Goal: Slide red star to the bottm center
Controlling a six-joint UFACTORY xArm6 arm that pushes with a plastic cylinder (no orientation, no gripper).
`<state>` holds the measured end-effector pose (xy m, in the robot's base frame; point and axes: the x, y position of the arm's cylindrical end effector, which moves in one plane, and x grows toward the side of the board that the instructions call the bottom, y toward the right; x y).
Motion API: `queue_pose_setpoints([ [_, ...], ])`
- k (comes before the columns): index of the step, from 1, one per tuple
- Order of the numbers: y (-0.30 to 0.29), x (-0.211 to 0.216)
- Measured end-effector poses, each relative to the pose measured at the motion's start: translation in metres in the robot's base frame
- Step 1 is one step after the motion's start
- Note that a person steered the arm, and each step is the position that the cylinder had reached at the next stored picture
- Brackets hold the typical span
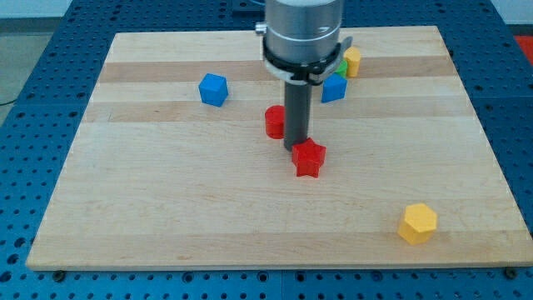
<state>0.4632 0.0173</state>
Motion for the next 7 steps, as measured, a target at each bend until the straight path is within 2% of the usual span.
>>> queue_pose_setpoints([
  [2, 0.033, 0.006],
  [7, 0.037, 0.063],
])
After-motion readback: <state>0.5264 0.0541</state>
